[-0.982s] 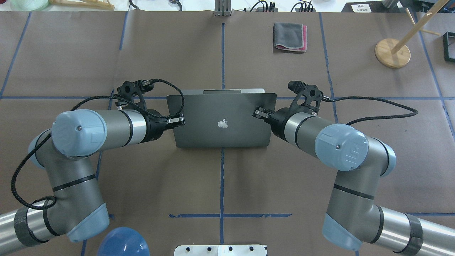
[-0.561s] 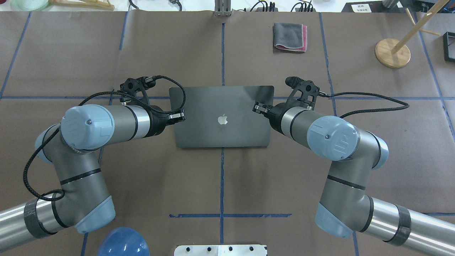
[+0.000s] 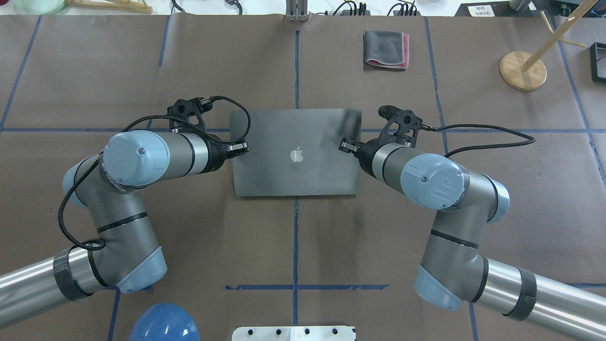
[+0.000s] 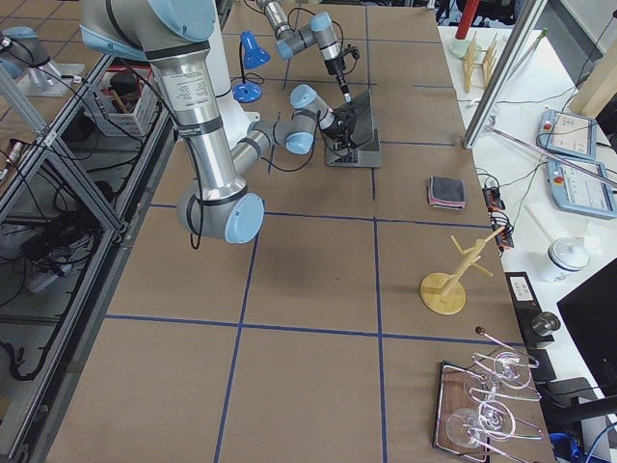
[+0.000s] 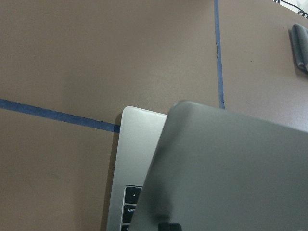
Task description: Close laptop
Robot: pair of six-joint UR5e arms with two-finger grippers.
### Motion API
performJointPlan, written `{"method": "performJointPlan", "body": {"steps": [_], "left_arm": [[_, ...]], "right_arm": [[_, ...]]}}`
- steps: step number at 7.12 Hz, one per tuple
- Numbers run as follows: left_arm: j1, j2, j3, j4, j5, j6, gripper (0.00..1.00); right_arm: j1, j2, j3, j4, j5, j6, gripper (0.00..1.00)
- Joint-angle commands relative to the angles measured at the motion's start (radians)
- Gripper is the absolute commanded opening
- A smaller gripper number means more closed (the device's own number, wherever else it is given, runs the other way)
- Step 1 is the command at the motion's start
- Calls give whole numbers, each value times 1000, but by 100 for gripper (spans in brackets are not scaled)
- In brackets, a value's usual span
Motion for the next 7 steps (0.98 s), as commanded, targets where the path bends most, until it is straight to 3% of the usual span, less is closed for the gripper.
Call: {"method": "performJointPlan", "body": {"steps": [1, 4, 5, 6, 7], "left_arm": [[-3, -44, 89, -2, 1, 0, 0], [-1, -87, 190, -6, 1, 23, 0], [-6, -93, 189, -3, -7, 50, 2], [-20, -92, 177, 2, -16, 52, 43], [-24, -89, 177, 11, -57, 55, 99]], "right_arm": [[0, 52, -93, -4, 0, -2, 3], [-1, 79, -158, -4, 2, -2, 6], [6, 89, -152, -7, 65, 1, 27], [26, 87, -147, -15, 115, 1, 99], [32, 89, -141, -61, 127, -2, 100]]}}
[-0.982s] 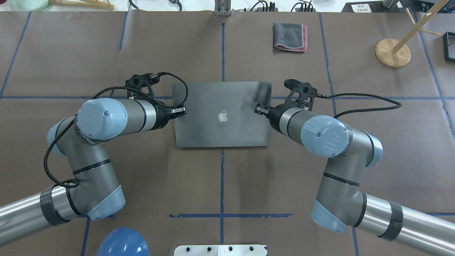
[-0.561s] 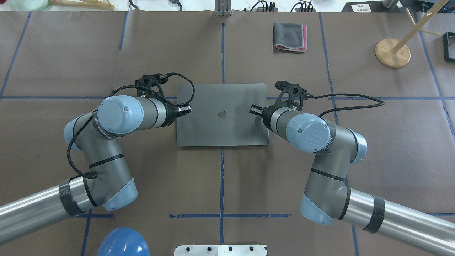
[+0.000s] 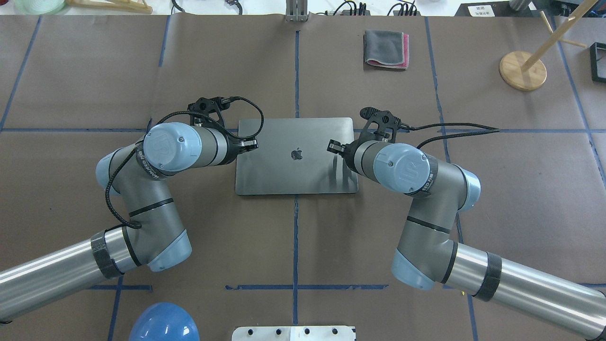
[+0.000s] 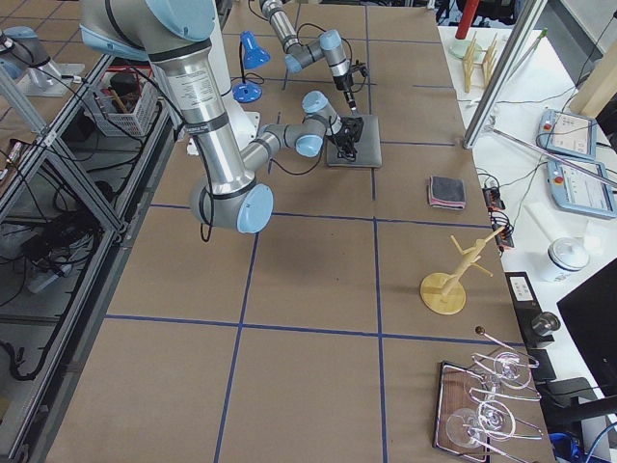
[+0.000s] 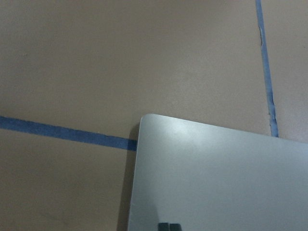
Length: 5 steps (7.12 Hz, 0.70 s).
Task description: Close laptop
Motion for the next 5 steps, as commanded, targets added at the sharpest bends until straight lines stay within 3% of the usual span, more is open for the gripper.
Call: {"method": "performJointPlan", "body": {"steps": [1, 3, 5], "left_arm": [[-10, 2, -5, 26, -40, 10, 100], [-31, 14, -12, 73, -101, 34, 100], [-50, 49, -153, 301, -155, 115, 100]], "right_arm": [[20, -1, 30, -69, 66, -5, 100], [26, -2, 96, -185, 87, -66, 100], [43, -10, 173, -322, 134, -128, 100]]}}
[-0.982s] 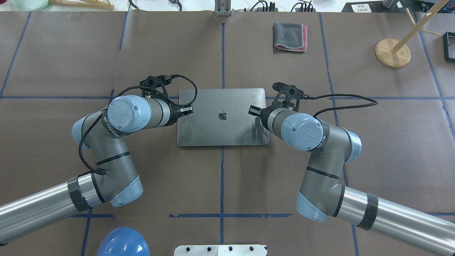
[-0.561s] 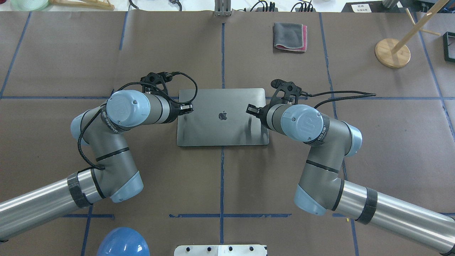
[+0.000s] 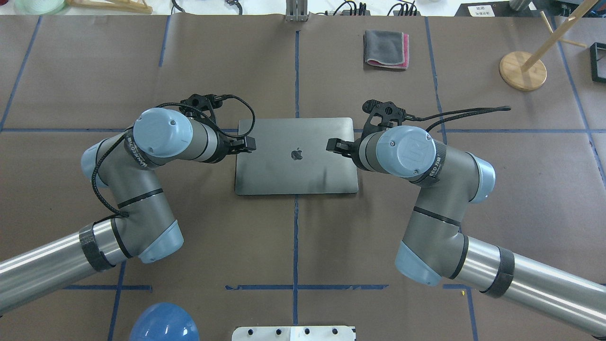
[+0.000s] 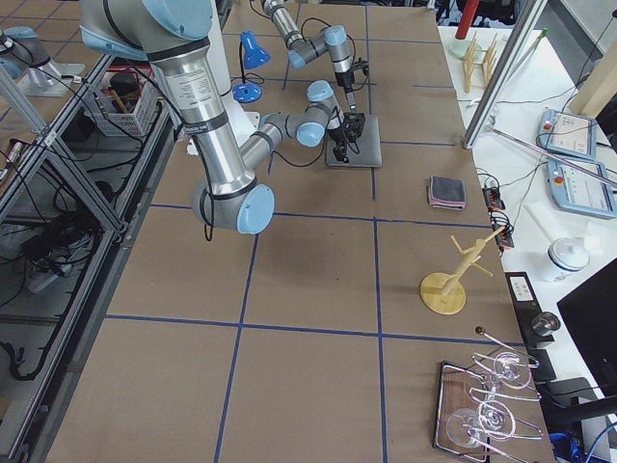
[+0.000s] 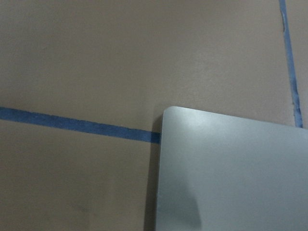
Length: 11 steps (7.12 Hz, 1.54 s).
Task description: Close laptop
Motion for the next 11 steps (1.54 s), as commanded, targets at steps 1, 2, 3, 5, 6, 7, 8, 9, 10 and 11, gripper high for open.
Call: {"method": "performJointPlan", "body": {"steps": [1, 2, 3, 5, 6, 7, 8, 9, 10, 11], "left_arm": [[-10, 22, -154, 305, -28, 122, 100], [-21, 25, -214, 428, -27, 191, 100], [-33, 65, -276, 487, -28, 245, 100], [-109, 224, -357, 472, -133, 418, 100], [-193, 301, -395, 471, -221, 532, 100], [-308, 390, -416, 471, -308, 696, 100], [-446, 462, -408, 474, -418, 892, 100], [-584, 531, -393, 486, -504, 1088, 100], [-690, 591, -371, 489, -514, 1225, 100], [-773, 649, -335, 484, -516, 1298, 100]], "right_arm": [[13, -4, 79, -145, 36, -93, 100], [30, -11, 110, -186, 56, -147, 100], [51, -57, 156, -197, 86, -207, 100], [134, -189, 249, -197, 210, -334, 100], [187, -262, 283, -197, 261, -441, 100], [265, -331, 302, -197, 336, -562, 100], [357, -397, 316, -196, 418, -697, 100], [465, -485, 326, -194, 486, -867, 100], [554, -566, 327, -193, 522, -1034, 100], [635, -637, 320, -191, 549, -1192, 100]]}}
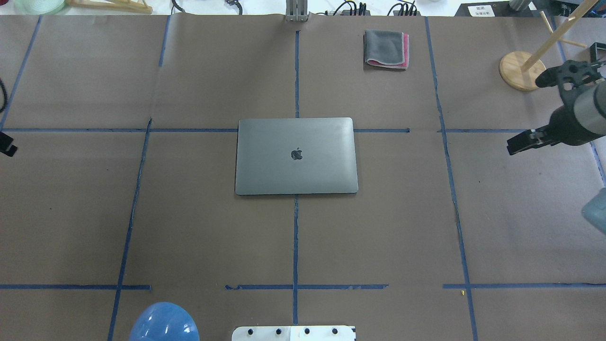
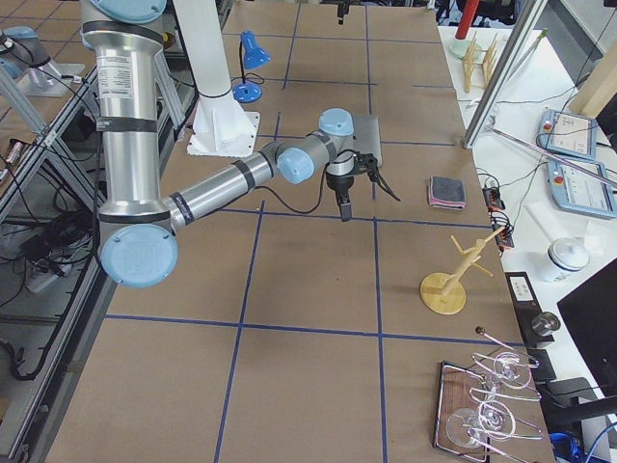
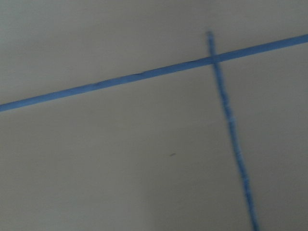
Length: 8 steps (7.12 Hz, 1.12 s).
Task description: Close laptop
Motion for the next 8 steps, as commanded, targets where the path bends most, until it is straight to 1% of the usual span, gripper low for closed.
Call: {"method": "performJointPlan", "body": {"steps": [1, 2, 3, 4, 5, 6, 8], "left_arm": [[-200, 114, 58, -1, -23, 216, 100], [-259, 148, 78, -1, -23, 270, 100], [-308, 155, 132, -11, -64, 272, 100], [-349, 156, 172, -9, -119, 269, 100], [-357, 197, 177, -13, -146, 271, 100], [-360, 201, 154, -15, -144, 272, 100], [-360, 196, 154, -1, -132, 269, 100]], "right_arm": [[195, -147, -10, -1, 87, -326, 100], [291, -199, -48, 5, 148, -455, 100], [400, -235, -108, 5, 233, -592, 100], [462, -249, -160, 8, 248, -610, 100], [467, -250, -174, 8, 237, -602, 100], [469, -249, -177, 8, 239, -596, 100], [469, -249, -177, 8, 239, -573, 100]]}}
